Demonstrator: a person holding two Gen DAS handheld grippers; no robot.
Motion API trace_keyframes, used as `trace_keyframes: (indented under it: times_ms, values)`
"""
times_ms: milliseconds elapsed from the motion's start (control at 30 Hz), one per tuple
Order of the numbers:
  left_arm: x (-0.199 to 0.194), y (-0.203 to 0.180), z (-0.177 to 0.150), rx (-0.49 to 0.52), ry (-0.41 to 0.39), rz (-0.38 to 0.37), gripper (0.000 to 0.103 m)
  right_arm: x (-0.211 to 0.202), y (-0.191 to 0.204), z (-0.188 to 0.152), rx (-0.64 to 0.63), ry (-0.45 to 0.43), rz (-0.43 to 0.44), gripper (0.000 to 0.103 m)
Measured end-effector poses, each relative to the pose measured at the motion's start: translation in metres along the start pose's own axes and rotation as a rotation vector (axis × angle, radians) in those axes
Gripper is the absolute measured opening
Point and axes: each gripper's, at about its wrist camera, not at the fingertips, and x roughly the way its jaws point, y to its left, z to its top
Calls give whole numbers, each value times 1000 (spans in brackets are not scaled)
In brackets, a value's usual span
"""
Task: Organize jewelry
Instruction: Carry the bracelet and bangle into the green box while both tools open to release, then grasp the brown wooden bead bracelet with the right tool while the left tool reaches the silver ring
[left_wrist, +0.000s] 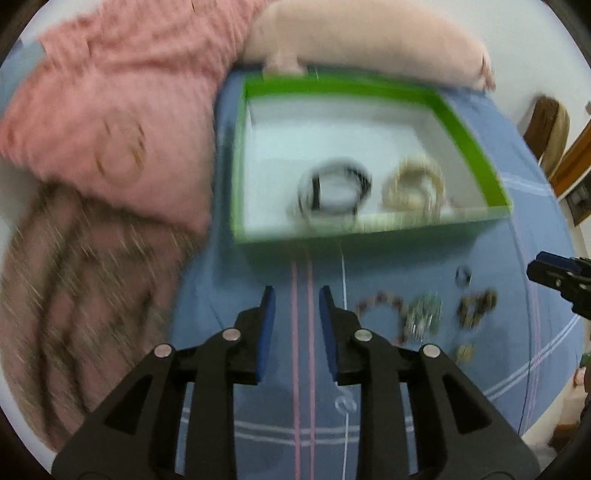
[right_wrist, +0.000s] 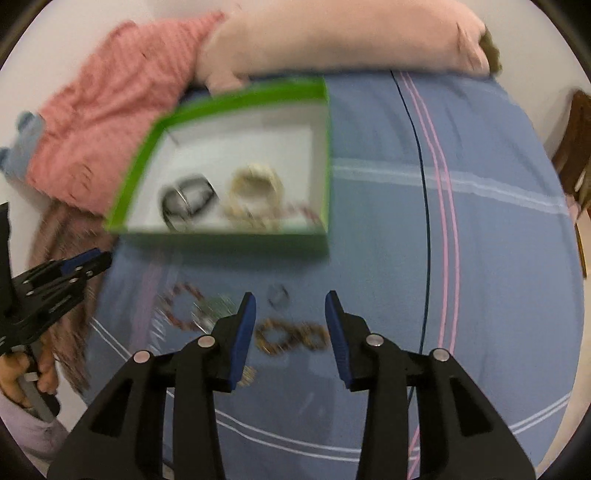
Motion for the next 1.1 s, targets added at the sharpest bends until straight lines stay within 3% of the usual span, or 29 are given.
trace_keyframes:
  times_ms: [100,400,700,1000,1100]
  values:
    - [21,-10,-17,-4,70,-32,25,25,-11,-13,43,57,-6,39]
    - [45,-35,-14,48,94,-67,25,57,-4,-18,59,85,-11,39]
    - [54,-42,-7,65,102,-58,27,63,3,-14,18,94,-63,39]
    - [55,-33,-16,47,109,-63,31,56,-12,-45,-21,185,-110,39]
    - [53,-33,-12,52,100,-68,31,50,-20,-49,4,178,-103,39]
